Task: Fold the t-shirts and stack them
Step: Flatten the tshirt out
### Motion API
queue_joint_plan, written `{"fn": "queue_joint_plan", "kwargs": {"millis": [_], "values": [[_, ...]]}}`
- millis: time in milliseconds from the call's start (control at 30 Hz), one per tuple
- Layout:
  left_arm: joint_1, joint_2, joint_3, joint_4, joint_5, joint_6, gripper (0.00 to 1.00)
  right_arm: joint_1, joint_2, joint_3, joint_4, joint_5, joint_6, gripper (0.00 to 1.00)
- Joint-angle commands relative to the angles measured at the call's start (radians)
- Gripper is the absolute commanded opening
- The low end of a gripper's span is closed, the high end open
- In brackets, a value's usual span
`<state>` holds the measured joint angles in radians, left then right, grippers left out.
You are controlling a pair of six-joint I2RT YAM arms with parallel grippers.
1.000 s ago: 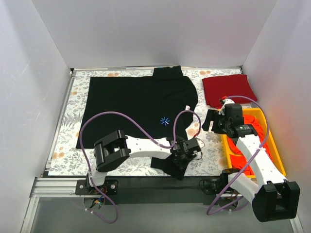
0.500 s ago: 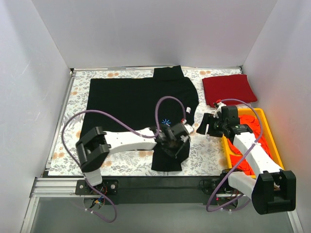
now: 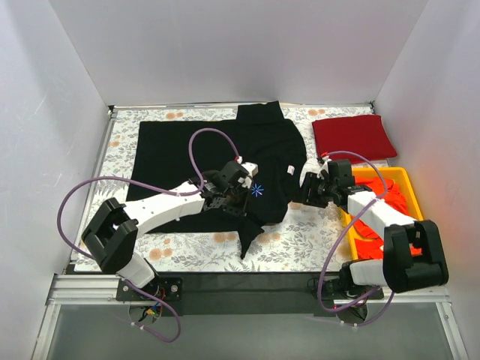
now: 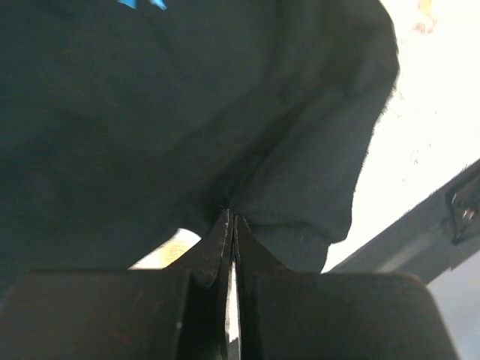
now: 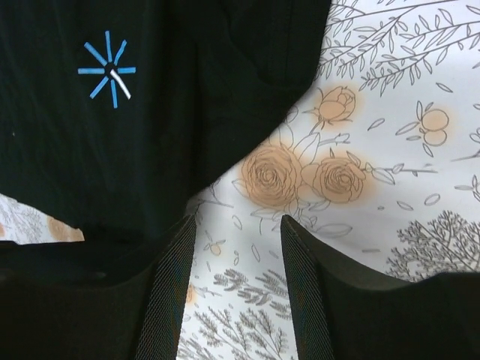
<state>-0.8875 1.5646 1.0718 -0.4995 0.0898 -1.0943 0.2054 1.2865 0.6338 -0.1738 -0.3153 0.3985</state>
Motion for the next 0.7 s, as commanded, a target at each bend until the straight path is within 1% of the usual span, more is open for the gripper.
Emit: {"fn": "queue_joint_plan", "kwargs": {"millis": [0, 167, 367, 500, 633, 667], "values": [[0.058, -0.097, -0.021, 0.021, 0.019, -0.012, 0.0, 0.011, 0.056, 0.033, 0.118, 0.025, 0.063, 0.47], [0.114, -0.118, -0.05, 0.036, 0.048, -0.016, 0.0, 0.029, 0.142, 0.055, 0.164, 0.042, 0.114, 0.47], [0.119, -0.112, -0.064, 0.058, 0.088, -0.012, 0.0, 0.052, 0.235, 0.069, 0.221, 0.044, 0.157, 0.47], [0.119, -0.107, -0.073, 0.058, 0.099, -0.01, 0.0, 0.065, 0.277, 0.07, 0.237, 0.065, 0.168, 0.42], [0.119, -0.104, -0.085, 0.061, 0.108, -0.01, 0.0, 0.068, 0.312, 0.078, 0.238, 0.081, 0.166, 0.28], [0.119, -0.103, -0.085, 0.061, 0.11, -0.01, 0.0, 0.066, 0.323, 0.079, 0.238, 0.087, 0.165, 0.26]]}}
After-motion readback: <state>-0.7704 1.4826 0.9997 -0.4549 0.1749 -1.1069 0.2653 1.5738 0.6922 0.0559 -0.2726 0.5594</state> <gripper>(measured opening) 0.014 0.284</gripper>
